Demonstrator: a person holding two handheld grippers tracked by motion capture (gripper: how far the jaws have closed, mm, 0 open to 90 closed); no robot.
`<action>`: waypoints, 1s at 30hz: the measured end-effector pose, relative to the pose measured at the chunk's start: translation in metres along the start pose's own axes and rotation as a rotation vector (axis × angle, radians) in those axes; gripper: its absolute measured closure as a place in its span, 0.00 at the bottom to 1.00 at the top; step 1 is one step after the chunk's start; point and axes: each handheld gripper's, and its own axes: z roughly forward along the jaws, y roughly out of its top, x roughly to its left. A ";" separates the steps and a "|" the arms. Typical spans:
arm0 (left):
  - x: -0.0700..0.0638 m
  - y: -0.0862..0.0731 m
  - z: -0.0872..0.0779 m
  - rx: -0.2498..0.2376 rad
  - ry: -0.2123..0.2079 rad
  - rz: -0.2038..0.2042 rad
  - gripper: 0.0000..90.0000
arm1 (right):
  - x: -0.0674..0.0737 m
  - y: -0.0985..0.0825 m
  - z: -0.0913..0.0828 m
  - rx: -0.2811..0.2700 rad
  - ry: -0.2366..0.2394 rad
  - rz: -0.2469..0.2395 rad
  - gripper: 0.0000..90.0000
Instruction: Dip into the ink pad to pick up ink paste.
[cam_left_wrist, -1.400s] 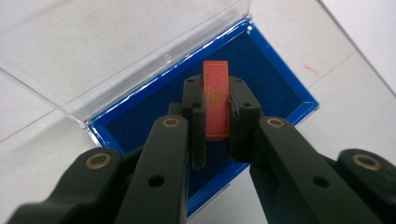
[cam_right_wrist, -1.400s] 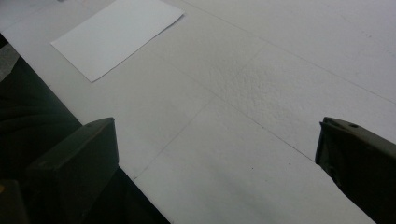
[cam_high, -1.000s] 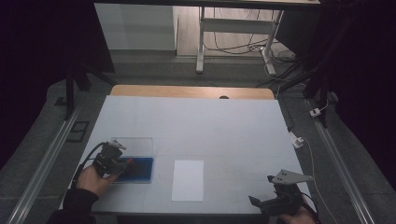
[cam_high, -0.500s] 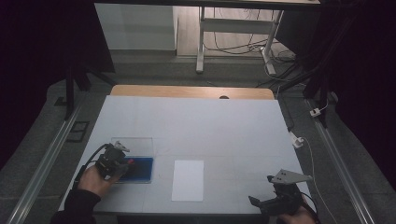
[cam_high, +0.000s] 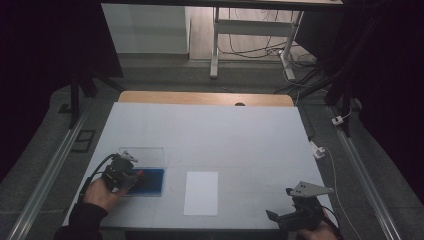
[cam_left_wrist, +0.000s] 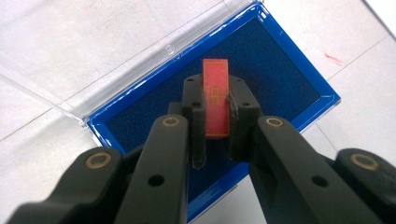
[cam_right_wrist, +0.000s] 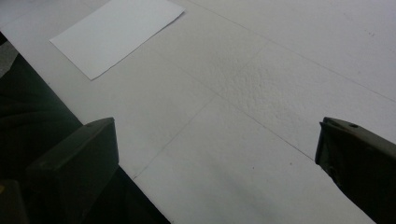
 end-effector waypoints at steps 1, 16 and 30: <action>0.001 0.000 0.000 -0.002 -0.008 -0.004 0.89 | 0.000 0.000 0.000 0.000 -0.001 -0.001 0.00; 0.006 0.000 -0.010 -0.052 -0.033 -0.053 0.89 | 0.000 -0.001 -0.001 -0.007 -0.004 0.006 0.00; -0.009 0.008 -0.024 -0.129 -0.061 0.007 0.88 | 0.000 -0.002 -0.002 -0.007 -0.005 0.002 0.00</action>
